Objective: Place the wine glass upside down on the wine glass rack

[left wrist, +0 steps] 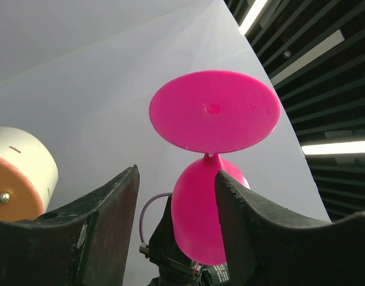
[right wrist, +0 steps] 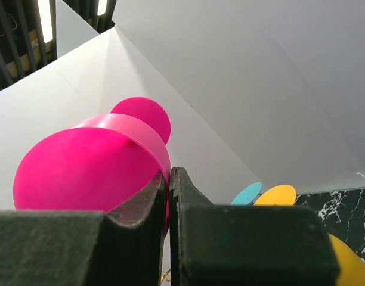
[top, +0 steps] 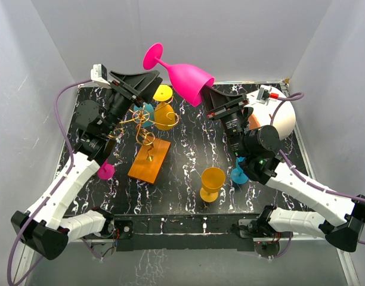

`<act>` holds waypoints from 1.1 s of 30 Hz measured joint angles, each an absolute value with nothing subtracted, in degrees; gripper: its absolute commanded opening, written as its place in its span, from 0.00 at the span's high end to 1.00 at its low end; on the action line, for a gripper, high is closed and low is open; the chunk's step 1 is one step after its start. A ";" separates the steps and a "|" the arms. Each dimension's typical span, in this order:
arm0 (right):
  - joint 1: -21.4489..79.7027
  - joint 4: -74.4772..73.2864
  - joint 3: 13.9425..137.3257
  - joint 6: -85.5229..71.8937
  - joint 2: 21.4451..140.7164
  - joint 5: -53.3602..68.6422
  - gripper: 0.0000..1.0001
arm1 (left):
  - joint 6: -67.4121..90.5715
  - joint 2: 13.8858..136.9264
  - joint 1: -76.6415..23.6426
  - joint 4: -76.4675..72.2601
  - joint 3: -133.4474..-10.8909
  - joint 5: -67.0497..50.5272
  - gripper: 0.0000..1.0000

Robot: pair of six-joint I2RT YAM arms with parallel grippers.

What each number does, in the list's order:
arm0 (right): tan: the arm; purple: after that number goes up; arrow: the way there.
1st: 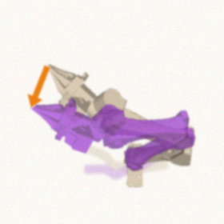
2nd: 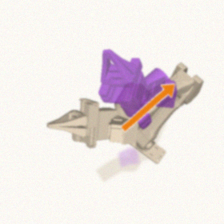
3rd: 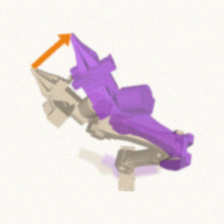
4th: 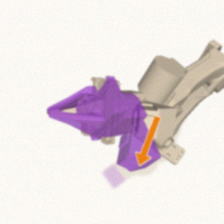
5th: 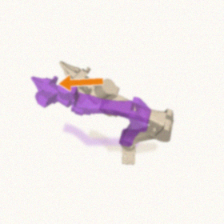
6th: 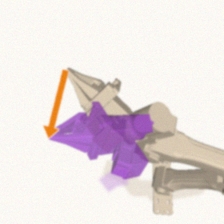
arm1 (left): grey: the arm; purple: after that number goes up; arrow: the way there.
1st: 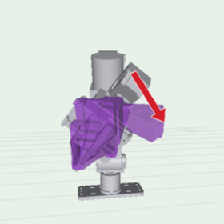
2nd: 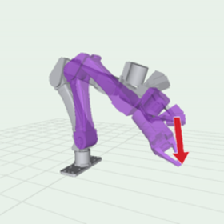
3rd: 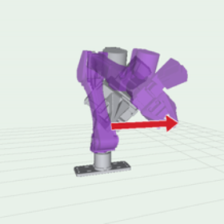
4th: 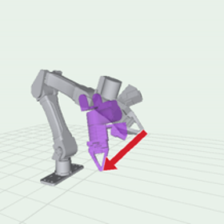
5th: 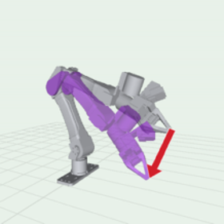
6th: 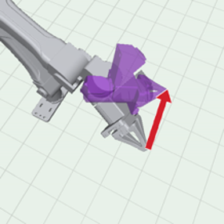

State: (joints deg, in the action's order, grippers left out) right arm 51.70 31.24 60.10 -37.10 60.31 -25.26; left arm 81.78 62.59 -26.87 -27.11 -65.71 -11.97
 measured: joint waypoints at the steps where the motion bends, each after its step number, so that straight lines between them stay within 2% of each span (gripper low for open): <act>1: 51.70 31.59 60.07 -36.77 60.36 -25.12 1.00 | 81.47 63.22 -27.31 -28.56 -65.73 -11.27 0.49; 7: 51.70 32.99 60.07 -34.15 60.38 -23.55 1.00 | 79.22 66.37 -29.36 -35.20 -66.59 -8.91 0.46; 11: 51.70 33.34 60.07 -32.51 60.51 -22.20 1.00 | 78.48 67.66 -29.61 -39.57 -66.98 -7.66 0.49; 23: 51.64 35.07 59.46 -30.46 61.36 -18.81 1.00 | 79.35 70.15 -30.57 -48.42 -66.98 -4.12 0.77; 29: 51.64 35.22 59.33 -30.24 62.46 -16.34 1.00 | 82.46 70.19 -30.65 -49.93 -66.96 -3.73 0.85; 32: 51.64 35.59 59.33 -30.11 62.92 -15.42 1.00 | 83.29 70.19 -30.65 -49.95 -66.78 -3.51 0.98; 33: 51.62 35.68 59.33 -30.09 63.07 -15.25 1.00 | 83.40 70.19 -30.65 -49.98 -66.72 -3.33 1.00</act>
State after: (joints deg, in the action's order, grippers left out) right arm 51.62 35.68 59.33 -30.09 63.07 -15.25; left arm 83.40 70.19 -30.65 -49.98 -66.72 -3.33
